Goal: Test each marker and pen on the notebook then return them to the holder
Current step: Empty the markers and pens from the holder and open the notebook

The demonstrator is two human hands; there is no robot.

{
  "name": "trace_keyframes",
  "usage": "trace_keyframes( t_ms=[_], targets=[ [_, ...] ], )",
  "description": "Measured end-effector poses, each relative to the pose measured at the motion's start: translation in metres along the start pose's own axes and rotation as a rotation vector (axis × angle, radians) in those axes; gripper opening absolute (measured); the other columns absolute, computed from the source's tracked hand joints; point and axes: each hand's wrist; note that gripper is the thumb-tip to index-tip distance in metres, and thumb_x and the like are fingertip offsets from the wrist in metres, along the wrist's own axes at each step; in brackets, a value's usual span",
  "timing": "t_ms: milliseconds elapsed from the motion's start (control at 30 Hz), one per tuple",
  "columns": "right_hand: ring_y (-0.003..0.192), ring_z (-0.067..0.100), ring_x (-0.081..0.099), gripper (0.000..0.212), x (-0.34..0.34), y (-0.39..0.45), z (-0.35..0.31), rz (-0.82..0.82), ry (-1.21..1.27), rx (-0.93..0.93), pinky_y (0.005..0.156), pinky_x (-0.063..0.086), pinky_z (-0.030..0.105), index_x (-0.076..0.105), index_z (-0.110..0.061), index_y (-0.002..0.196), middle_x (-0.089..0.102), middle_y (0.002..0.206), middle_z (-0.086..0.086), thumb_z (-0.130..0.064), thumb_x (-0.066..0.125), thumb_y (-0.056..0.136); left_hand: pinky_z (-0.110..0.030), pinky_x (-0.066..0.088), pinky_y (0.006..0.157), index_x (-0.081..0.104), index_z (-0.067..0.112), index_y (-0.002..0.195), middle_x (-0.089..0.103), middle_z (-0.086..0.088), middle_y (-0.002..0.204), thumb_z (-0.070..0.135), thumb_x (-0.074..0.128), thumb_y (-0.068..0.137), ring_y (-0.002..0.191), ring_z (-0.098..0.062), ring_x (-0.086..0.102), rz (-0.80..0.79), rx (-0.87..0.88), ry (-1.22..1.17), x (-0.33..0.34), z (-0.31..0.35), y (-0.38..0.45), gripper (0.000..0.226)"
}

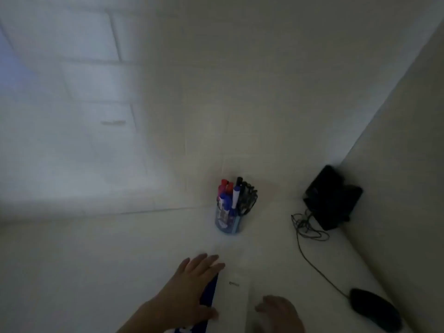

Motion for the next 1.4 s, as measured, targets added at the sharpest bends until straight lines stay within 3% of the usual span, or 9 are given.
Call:
trace_keyframes(
  t_ms=[67,133,200,267,433,867,1100,1200,1400],
  targets=[
    [0.101,0.013,0.05,0.041,0.014,0.0,-0.004,-0.049,0.006,0.062,0.085,0.038,0.031,0.053,-0.036,0.084,0.07,0.095,-0.013,-0.061,0.06,0.052,-0.039,-0.012,0.116,-0.017,0.052,0.137,-0.019,0.025,0.153,0.084,0.047,0.07,0.141,-0.004,-0.022,-0.044,0.023,0.069,0.014,-0.014,0.014,0.098],
    [0.098,0.018,0.054,0.037,0.015,0.001,-0.018,0.027,0.028,0.156,0.079,0.038,0.035,0.057,-0.032,0.074,0.072,0.09,-0.01,-0.052,0.063,0.044,-0.04,-0.011,0.115,-0.01,0.054,0.139,-0.007,0.027,0.153,0.09,0.045,0.065,0.141,-0.001,-0.014,0.044,0.019,0.103,0.021,-0.022,0.019,0.099],
    [0.099,0.018,0.055,0.022,0.017,0.001,-0.021,0.137,-0.021,0.119,0.082,0.039,0.036,0.063,-0.031,0.065,0.073,0.089,-0.01,-0.05,0.056,0.058,-0.042,0.002,0.114,0.014,0.053,0.142,0.02,0.025,0.147,0.092,0.045,0.062,0.137,-0.003,0.01,0.199,0.06,0.087,0.035,-0.024,0.023,0.094],
    [0.099,0.019,0.056,0.045,0.022,0.001,-0.013,0.168,-0.054,0.107,0.083,0.04,0.037,0.068,-0.028,0.062,0.073,0.091,-0.011,-0.052,0.038,0.085,-0.041,0.015,0.109,0.035,0.045,0.139,0.038,0.019,0.136,0.09,0.044,0.066,0.126,-0.008,0.03,0.358,0.111,0.127,0.05,-0.025,0.027,0.086],
    [0.096,0.022,0.067,0.054,0.044,-0.006,0.005,0.286,-0.069,0.015,0.077,0.05,0.048,0.072,-0.027,0.069,0.073,0.096,-0.012,-0.049,0.028,0.092,-0.04,0.035,0.093,0.053,0.033,0.126,0.048,0.011,0.116,0.08,0.04,0.075,0.108,-0.017,0.045,0.516,0.042,0.198,0.068,-0.008,0.044,0.071],
    [0.119,0.02,0.056,0.05,0.054,-0.021,0.026,0.155,0.033,-0.063,0.097,0.044,0.046,0.068,-0.028,0.105,0.065,0.118,-0.012,-0.051,0.026,0.092,-0.03,0.024,0.099,0.04,0.041,0.132,0.035,0.018,0.125,0.082,0.019,0.072,0.116,-0.007,0.029,0.546,0.019,0.179,0.08,-0.003,0.042,0.076],
    [0.104,0.015,0.062,0.03,0.035,-0.024,0.008,0.118,0.067,-0.004,0.099,0.045,0.036,0.068,-0.027,0.1,0.068,0.105,-0.011,-0.034,0.044,0.083,-0.034,0.025,0.101,0.041,0.04,0.13,0.037,0.015,0.126,0.079,0.025,0.076,0.117,-0.01,0.031,0.518,-0.019,0.158,0.08,0.0,0.042,0.069],
    [0.088,0.002,0.058,0.02,0.012,-0.026,-0.007,0.106,0.138,0.1,0.081,0.036,0.004,0.066,-0.032,0.092,0.065,0.093,-0.015,-0.033,0.046,0.088,-0.036,0.024,0.102,0.044,0.04,0.127,0.041,0.015,0.126,0.073,0.036,0.083,0.117,-0.011,0.033,0.552,-0.041,0.068,0.084,0.015,0.044,0.055],
    [0.08,-0.008,0.062,0.028,-0.013,-0.028,0.003,0.128,0.342,0.289,0.066,0.043,0.007,0.069,-0.034,0.079,0.07,0.083,-0.021,-0.01,0.057,0.085,-0.035,0.024,0.099,0.051,0.046,0.109,0.056,0.025,0.102,0.07,0.037,0.084,0.107,-0.006,0.05,0.642,-0.032,-0.261,0.086,0.034,0.051,0.037]
  ],
)
Point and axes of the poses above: each hand's wrist, its own y-axis towards the middle knuckle, its own x-axis out of the palm, z = x × y
